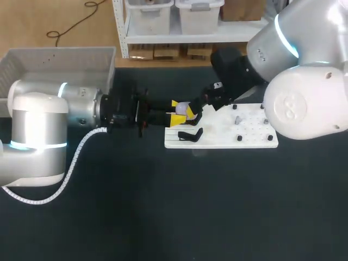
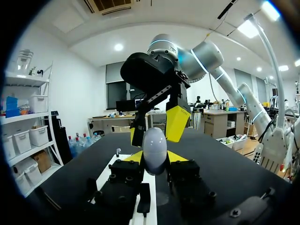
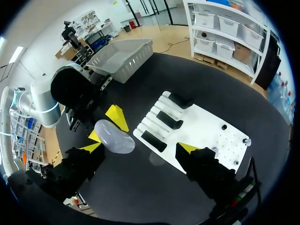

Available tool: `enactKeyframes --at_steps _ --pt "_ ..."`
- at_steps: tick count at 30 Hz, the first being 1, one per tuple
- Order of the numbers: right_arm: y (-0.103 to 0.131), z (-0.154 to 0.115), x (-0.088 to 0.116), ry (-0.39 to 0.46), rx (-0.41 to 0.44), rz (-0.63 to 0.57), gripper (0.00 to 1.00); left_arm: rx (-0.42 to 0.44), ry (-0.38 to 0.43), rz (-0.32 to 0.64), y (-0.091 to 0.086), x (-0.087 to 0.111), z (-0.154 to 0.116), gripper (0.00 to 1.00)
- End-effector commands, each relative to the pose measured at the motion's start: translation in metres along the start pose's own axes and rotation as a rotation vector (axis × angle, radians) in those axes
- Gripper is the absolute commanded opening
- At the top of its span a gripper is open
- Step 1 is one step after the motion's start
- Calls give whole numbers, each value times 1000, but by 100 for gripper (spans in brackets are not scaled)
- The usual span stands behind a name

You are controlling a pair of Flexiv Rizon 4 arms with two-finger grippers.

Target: Pick up each earbud case from the left stands, insert the matching earbuds, close the lid, and place the case in the box.

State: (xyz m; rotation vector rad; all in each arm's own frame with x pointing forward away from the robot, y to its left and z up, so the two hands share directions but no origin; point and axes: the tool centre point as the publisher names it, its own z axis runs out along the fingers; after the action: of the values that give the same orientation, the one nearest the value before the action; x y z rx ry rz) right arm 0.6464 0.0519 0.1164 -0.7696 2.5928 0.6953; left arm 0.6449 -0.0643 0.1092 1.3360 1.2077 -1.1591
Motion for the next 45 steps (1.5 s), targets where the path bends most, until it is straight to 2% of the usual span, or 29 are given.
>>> enactKeyframes --at_steps 1,6,12,14,17,21,23,26,29,34,39,45 --pt "-1 0 -2 -6 20 7 100 -4 -2 3 -1 1 0 0" --pt "-4 -4 -8 -16 34 12 100 -4 -2 3 -1 1 0 0" --pt "-6 -20 -22 -77 46 -5 100 -4 -2 3 -1 1 0 0" --pt "-7 -30 -27 -97 59 -33 100 -4 -2 3 -1 1 0 0" --pt "-14 -45 -30 -100 122 -99 100 -4 -2 3 -1 1 0 0" --pt "-25 -62 -28 -33 276 -222 100 -4 -2 3 -1 1 0 0" --pt "-37 -70 -26 7 394 -261 100 1 -4 -1 -2 1 0 0" --pt "-59 -81 -20 84 524 -288 100 1 -4 -1 -2 1 0 0" --pt "-80 -88 -14 149 589 -279 100 1 -4 -1 -2 1 0 0" --pt "-109 -87 -1 246 640 -238 100 1 -4 -1 -2 1 0 0" --pt "-130 -79 9 311 650 -208 100 1 -4 -1 -2 1 0 0" --pt "-150 -67 18 383 652 -236 100 1 -4 -1 -2 1 0 0"
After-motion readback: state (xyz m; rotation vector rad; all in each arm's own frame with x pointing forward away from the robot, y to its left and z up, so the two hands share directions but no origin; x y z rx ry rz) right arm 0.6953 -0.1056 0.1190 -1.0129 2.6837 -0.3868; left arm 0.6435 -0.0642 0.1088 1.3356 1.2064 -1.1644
